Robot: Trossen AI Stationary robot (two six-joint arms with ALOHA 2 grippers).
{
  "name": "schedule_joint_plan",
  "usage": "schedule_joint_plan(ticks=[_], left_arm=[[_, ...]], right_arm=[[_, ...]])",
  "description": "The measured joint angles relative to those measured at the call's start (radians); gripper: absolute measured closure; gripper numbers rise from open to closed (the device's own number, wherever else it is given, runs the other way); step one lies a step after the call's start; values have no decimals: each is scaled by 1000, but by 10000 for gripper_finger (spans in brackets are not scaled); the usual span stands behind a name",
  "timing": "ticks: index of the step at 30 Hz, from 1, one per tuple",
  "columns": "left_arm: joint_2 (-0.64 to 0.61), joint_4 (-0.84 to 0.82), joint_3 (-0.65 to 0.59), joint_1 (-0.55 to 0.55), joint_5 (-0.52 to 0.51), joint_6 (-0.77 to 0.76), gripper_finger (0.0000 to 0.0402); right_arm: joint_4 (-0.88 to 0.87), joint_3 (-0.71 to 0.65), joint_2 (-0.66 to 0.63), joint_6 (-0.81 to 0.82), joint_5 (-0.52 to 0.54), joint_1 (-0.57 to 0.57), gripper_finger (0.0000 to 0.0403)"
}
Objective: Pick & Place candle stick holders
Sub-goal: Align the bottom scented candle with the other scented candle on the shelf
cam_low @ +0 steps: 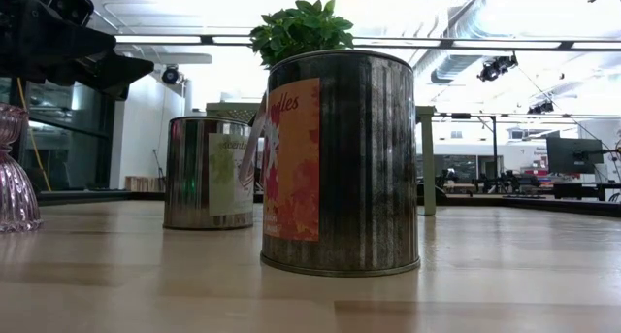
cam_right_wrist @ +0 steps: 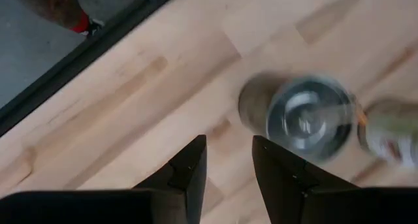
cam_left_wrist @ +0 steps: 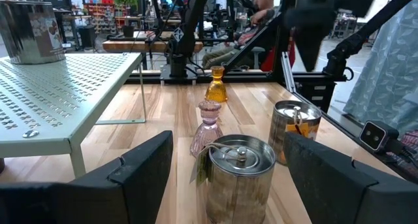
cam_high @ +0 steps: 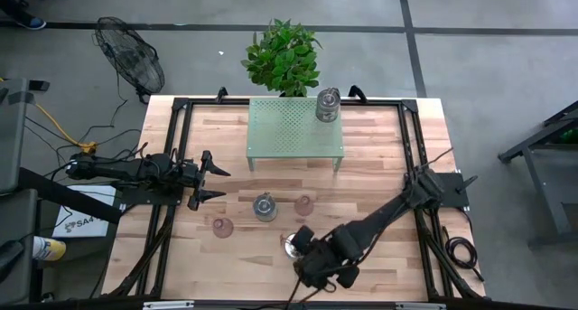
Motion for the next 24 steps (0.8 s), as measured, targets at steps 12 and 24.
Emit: schedule_joint_plan(ticks=[12, 24], left_arm=[[0, 0, 0, 0, 0, 0, 114], [0, 0, 0, 0, 0, 0, 114]], right_arm=[[75, 0, 81, -27, 9, -29, 284], [82, 0, 103, -29, 17, -61, 284]])
